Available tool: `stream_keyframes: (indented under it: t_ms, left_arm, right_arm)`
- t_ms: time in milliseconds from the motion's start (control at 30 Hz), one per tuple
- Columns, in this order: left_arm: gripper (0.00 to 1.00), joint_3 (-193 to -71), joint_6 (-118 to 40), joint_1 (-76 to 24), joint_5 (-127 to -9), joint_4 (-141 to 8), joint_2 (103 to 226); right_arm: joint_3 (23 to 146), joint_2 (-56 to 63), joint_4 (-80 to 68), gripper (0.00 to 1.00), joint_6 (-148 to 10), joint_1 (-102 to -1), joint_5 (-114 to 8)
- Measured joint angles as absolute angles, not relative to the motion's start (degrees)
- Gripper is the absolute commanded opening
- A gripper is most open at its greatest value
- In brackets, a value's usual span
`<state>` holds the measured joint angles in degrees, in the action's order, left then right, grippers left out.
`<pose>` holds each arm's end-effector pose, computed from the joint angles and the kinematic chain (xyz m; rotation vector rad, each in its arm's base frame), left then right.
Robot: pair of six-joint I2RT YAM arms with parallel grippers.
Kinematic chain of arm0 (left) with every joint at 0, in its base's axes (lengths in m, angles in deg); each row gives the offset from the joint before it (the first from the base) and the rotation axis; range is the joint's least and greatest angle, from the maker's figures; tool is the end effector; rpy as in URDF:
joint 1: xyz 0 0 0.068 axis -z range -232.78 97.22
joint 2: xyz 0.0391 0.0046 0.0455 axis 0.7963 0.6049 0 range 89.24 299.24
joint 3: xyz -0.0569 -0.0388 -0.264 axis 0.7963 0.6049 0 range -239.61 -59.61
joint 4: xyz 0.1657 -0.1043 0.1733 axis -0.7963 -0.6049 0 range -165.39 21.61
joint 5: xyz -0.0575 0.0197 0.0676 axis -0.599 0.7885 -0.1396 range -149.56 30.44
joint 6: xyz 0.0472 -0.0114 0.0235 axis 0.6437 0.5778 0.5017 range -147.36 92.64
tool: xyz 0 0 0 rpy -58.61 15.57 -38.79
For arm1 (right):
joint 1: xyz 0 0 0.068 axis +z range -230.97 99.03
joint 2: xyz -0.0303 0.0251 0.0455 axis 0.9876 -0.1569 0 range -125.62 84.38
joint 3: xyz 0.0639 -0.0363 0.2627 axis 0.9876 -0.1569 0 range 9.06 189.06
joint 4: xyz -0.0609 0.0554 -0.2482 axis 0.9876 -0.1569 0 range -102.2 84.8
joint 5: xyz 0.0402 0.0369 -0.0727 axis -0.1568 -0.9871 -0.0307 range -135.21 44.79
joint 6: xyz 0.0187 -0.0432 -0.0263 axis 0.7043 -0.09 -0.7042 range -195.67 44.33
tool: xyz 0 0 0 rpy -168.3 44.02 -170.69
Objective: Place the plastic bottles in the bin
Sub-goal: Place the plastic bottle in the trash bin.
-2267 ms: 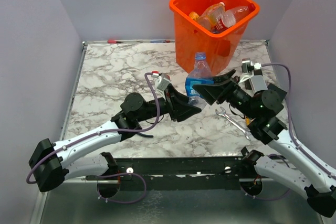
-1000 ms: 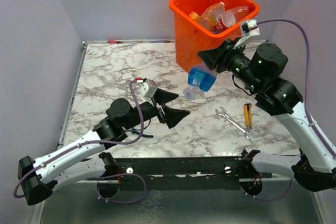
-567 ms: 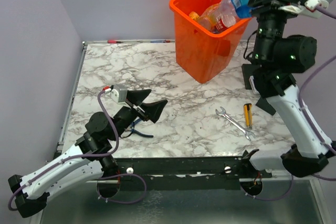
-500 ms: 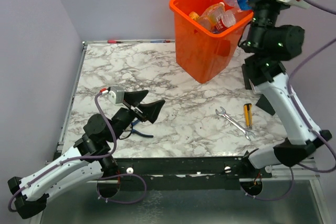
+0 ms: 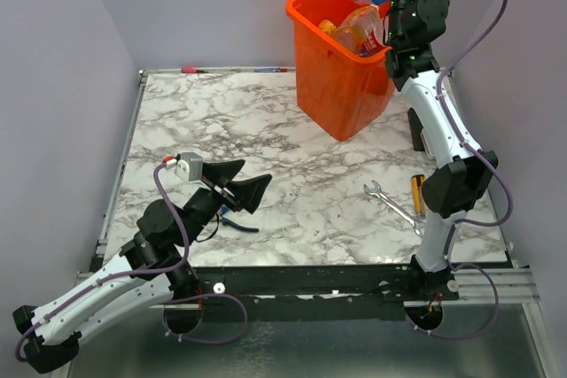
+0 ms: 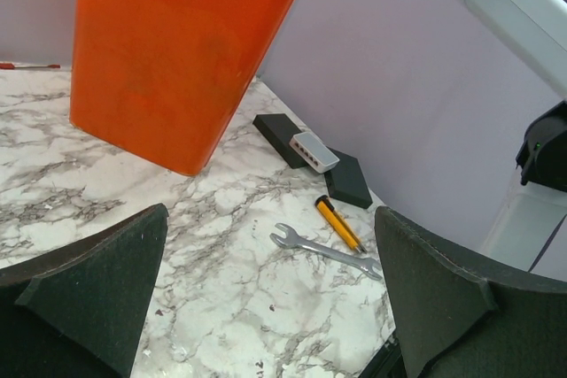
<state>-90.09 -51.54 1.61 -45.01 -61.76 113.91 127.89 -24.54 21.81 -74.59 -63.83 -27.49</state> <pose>0.0794 -0.0952 0.3316 0.1515 1.4218 -0.9734 0.4074 0.1143 0.5292 0.1556 0.9499 0.1499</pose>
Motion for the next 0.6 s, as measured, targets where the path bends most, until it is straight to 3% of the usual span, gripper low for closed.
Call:
stream_keyframes:
  t_ms: [200,400,467,600]
  left_arm:
    - [0.99,-89.81,-51.85,1.61,-44.86,-63.51,112.97]
    - [0.99,-89.30,-51.79,1.61,-43.63,-64.80,111.88]
    - [0.99,-89.15,-51.63,1.61,-43.24,-65.08,111.90]
    - [0.99,-89.13,-51.11,1.61,-42.56,-65.65,112.27]
  right_arm:
    - [129.94,-27.08,19.88,0.01,-67.79,-63.69,-32.98]
    - [129.55,-27.84,16.54,0.58,-64.08,-63.67,-36.00]
    - [129.42,-27.84,15.38,0.67,-63.20,-63.67,-36.76]
    - [129.39,-27.82,13.85,0.76,-62.79,-63.67,-37.96]
